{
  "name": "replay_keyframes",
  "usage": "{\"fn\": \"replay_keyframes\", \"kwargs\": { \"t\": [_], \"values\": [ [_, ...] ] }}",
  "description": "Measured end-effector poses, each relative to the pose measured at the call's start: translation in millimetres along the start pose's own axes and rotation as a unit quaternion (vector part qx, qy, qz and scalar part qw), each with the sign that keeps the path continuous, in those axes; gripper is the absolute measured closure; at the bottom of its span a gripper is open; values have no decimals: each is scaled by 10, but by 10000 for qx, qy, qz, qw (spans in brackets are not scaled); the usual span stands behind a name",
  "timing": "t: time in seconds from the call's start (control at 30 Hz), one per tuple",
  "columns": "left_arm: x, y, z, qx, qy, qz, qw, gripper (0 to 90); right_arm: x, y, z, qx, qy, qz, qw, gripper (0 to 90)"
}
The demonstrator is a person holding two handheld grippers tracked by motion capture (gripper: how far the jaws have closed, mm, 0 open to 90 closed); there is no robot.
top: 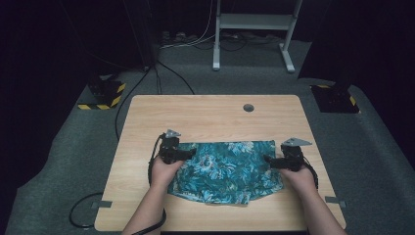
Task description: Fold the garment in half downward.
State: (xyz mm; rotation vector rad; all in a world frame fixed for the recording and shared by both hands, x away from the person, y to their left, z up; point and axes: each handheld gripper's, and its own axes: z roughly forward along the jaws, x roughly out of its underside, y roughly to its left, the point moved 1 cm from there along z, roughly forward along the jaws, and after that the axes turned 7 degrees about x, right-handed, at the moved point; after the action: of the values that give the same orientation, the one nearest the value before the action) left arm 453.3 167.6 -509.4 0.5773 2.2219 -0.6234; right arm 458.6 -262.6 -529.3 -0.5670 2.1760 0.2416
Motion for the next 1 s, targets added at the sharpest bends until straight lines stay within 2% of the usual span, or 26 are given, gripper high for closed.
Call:
{"fn": "replay_keyframes", "kwargs": {
  "t": [0.03,0.23,0.47,0.53,0.67,0.83,1.0],
  "values": [
    [6,-21,-32,45,-24,47,10000,72,-2,28,-29,-10,-44,-33,10000,64],
    [116,-74,-184,-22,-125,209,9997,35,15,184,-199,-34,-247,-185,9995,30],
    [331,-99,-400,1,-271,178,9995,29,149,263,-354,58,-317,-267,9991,15],
    [401,-98,-475,2,-314,178,9993,27,214,258,-393,147,-264,-318,9990,15],
    [564,-92,-625,-42,-345,231,9991,27,359,206,-495,292,-192,-246,9991,4],
    [796,-62,-792,-125,-337,146,9992,24,518,170,-636,433,-36,-270,9987,4],
    [1064,-61,-925,-269,-152,145,9994,22,642,168,-767,488,49,-248,9985,4]
  ]
}}
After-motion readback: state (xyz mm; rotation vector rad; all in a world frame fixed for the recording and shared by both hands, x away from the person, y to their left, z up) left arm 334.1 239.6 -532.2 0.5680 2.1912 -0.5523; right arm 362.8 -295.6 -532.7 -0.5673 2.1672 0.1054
